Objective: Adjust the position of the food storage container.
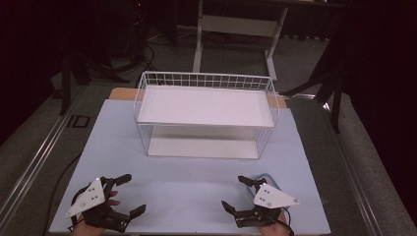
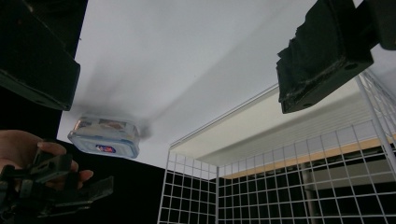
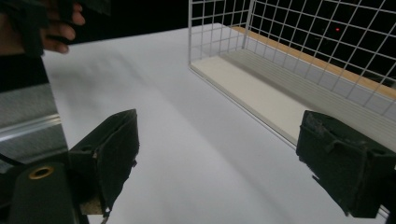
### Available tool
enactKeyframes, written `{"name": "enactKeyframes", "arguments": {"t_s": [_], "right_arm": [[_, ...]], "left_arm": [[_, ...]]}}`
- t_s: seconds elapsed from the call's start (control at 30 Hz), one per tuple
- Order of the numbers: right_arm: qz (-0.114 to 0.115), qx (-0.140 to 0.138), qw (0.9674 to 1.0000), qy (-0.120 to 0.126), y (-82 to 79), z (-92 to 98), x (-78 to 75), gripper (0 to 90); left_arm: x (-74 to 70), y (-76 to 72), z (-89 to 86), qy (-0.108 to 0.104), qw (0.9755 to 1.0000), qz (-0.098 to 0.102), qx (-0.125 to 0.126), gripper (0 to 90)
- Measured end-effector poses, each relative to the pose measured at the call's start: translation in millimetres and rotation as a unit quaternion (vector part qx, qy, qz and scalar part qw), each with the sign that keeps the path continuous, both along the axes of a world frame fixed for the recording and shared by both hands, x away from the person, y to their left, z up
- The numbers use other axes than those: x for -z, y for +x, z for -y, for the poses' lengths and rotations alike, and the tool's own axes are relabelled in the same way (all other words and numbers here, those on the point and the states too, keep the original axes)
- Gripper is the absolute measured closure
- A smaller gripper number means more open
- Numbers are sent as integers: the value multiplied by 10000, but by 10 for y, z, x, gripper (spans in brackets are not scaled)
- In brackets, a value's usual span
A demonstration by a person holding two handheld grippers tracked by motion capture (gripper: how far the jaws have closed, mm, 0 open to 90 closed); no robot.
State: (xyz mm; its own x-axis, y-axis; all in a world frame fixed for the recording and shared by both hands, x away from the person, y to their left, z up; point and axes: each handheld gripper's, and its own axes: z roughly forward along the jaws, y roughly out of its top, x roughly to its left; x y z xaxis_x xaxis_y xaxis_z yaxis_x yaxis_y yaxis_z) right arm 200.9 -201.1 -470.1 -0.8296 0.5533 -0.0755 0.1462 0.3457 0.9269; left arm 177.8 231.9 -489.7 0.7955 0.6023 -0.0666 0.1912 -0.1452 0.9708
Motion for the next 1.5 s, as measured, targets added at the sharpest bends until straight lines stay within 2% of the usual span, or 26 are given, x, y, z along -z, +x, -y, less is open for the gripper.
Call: {"name": "enactKeyframes", "arguments": {"t_s": [0.03,0.1,0.27,0.33,0.4,0.43,0.47,0.53,0.6,0.67,0.73,0.8,0.93,1.07,1.17,1.33,1.43,1.5], "right_arm": [[-17,-30,10000,-57,-1,-16,-1,133],[-166,-103,9998,75,-5,-25,-16,136],[-191,-96,9993,291,-33,-10,-84,120],[-165,-58,9993,336,-48,18,-140,120],[-13,-89,9995,318,-62,55,-207,121],[57,-14,9995,299,-67,73,-243,122],[65,-40,9995,315,-64,93,-274,124],[139,17,9996,248,-69,150,-315,161],[256,140,9996,24,-72,221,-320,261],[371,432,9983,-132,-92,302,-290,365],[192,473,9985,-211,-84,390,-256,440],[-21,390,9989,-258,-87,488,-220,556],[-102,517,9977,-433,-144,649,-127,746],[-252,468,9970,-561,-181,771,-41,877],[-370,513,9956,-685,-200,859,22,898],[-484,954,9920,-677,-213,1090,98,900],[-482,1383,9864,-743,-198,1261,126,900],[-551,1643,9815,-820,-172,1374,155,900]], "left_arm": [[-1,0,-2,-13,10000,2,-6,4],[-7,-5,-6,-31,10000,21,-26,4],[-6,-14,-5,-30,10000,25,-32,4],[-1,-12,-4,-9,10000,12,-27,4],[4,-7,3,-34,10000,-11,-20,4],[6,-5,7,-24,10000,-10,-18,4],[8,-2,10,-1,10000,-5,-3,4],[9,-2,19,5,10000,-15,6,4],[7,-3,20,9,10000,-7,12,4],[6,0,17,4,10000,-3,13,4],[6,2,17,-4,10000,-12,10,4],[8,4,21,-14,10000,-22,15,4],[9,11,32,-6,10000,-27,21,4],[9,12,43,7,10000,-27,37,4],[8,13,46,5,10000,-24,41,4],[9,15,43,8,10000,-20,33,4],[8,15,51,16,10000,-21,44,4],[6,14,58,40,10000,-11,57,4]]}}
